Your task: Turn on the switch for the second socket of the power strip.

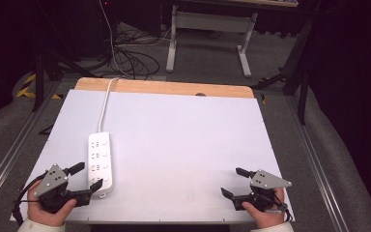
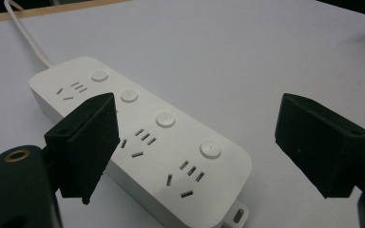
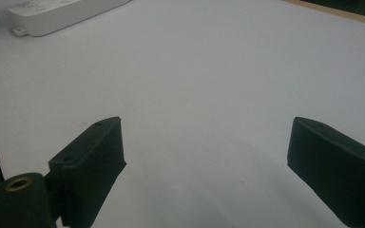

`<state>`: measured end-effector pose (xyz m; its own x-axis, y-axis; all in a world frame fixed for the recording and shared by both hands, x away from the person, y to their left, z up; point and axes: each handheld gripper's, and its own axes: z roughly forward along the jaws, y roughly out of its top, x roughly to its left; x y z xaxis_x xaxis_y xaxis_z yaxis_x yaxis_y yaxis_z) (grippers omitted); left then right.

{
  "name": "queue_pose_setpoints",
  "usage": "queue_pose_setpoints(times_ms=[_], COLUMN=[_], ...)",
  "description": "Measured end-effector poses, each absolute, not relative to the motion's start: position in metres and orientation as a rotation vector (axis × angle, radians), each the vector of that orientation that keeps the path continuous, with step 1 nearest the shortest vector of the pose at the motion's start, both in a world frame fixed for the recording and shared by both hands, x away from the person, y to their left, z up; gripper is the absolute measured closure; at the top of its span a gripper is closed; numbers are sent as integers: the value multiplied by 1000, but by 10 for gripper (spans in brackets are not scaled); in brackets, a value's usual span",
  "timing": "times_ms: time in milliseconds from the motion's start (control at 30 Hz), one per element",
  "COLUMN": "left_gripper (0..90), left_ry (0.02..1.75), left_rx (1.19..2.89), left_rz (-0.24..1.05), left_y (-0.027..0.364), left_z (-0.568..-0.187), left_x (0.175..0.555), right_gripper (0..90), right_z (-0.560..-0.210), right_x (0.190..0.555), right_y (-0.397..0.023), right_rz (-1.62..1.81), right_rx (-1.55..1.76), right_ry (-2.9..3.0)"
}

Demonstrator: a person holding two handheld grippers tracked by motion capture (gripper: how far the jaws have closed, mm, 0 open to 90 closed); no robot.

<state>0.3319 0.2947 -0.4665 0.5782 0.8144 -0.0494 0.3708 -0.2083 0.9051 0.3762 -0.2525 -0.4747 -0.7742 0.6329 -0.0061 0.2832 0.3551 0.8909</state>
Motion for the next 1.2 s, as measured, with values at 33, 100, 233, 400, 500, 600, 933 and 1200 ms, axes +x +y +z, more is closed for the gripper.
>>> queue_pose_setpoints(times_ms=[33,100,233,400,500,600,933,1200], left_gripper=[151,149,150,152,160,190,245,273], left_ry=[970,972,967,969,956,944,953,957], left_rx=[1808,1817,1824,1821,1849,1872,1868,1885], left_rz=[554,562,572,578,588,599,557,533], left_y=[295,293,294,294,293,291,292,286], left_z=[-467,-466,-466,-465,-463,-460,-454,-442], left_x=[332,331,331,331,330,328,332,342], right_gripper=[125,126,125,125,125,125,125,125], right_z=[-475,-475,-475,-476,-476,-475,-475,-476], right_x=[376,376,376,377,377,376,376,377], right_y=[-252,-253,-252,-252,-252,-250,-249,-248], right_rz=[1389,1392,1394,1393,1389,1397,1393,1382], right_rx=[806,806,806,807,809,800,797,802], right_ry=[2274,2274,2276,2275,2274,2277,2283,2287])
